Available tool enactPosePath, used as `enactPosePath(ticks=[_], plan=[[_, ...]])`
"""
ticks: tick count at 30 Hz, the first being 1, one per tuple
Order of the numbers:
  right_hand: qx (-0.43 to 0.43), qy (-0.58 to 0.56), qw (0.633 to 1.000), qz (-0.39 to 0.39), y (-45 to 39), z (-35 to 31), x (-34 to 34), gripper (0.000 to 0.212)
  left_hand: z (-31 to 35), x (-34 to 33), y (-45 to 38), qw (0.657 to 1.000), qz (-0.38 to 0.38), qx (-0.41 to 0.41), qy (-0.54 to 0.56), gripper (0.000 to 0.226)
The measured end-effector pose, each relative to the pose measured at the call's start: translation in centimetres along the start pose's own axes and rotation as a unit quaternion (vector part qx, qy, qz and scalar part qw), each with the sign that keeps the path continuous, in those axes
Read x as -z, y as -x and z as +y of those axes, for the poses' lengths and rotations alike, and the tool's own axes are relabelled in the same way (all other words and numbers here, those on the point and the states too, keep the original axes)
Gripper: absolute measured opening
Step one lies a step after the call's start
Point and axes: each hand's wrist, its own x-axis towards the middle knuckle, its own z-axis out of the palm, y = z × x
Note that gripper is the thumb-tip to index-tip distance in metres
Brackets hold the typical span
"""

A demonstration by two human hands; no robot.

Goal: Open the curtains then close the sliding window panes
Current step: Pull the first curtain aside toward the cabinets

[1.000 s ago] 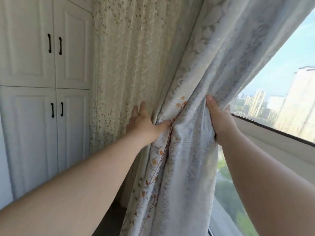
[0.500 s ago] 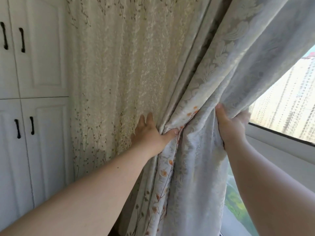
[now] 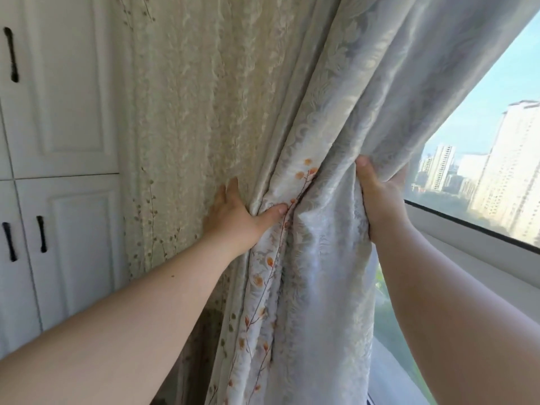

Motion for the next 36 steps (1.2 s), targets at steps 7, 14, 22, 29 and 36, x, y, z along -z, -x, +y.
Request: enactPosePath(ticks=[7, 14, 22, 29, 36], plan=[[0.002, -0.002, 0.999, -0.054, -5.5, 4.1, -6.3, 0.111, -5.1, -0.3, -7.8, 0.997, 0.018, 0.003, -0.071, 0.122], [-0.044, -0.002, 0.998, -0.039, -10.7, 6.9, -17.0, 0.12, -12.2, 1.9, -17.6, 0.994, 0.047, -0.081, -0.05, 0.11], [-0.074, -0.02, 0.997, -0.022, -14.5, 9.0, -28.5, 0.114, -18.6, 7.3, -26.5, 0.993, -0.051, -0.106, 0.024, 0.104], [-0.069, -0.052, 0.996, 0.011, -16.9, 12.0, -38.2, 0.105, -24.2, 10.0, -32.0, 0.968, 0.01, -0.252, 0.013, 0.08], [0.036, -0.032, 0.998, 0.04, -21.2, 15.0, -51.8, 0.075, -30.9, 15.0, -37.9, 0.905, 0.139, -0.339, -0.216, 0.099]])
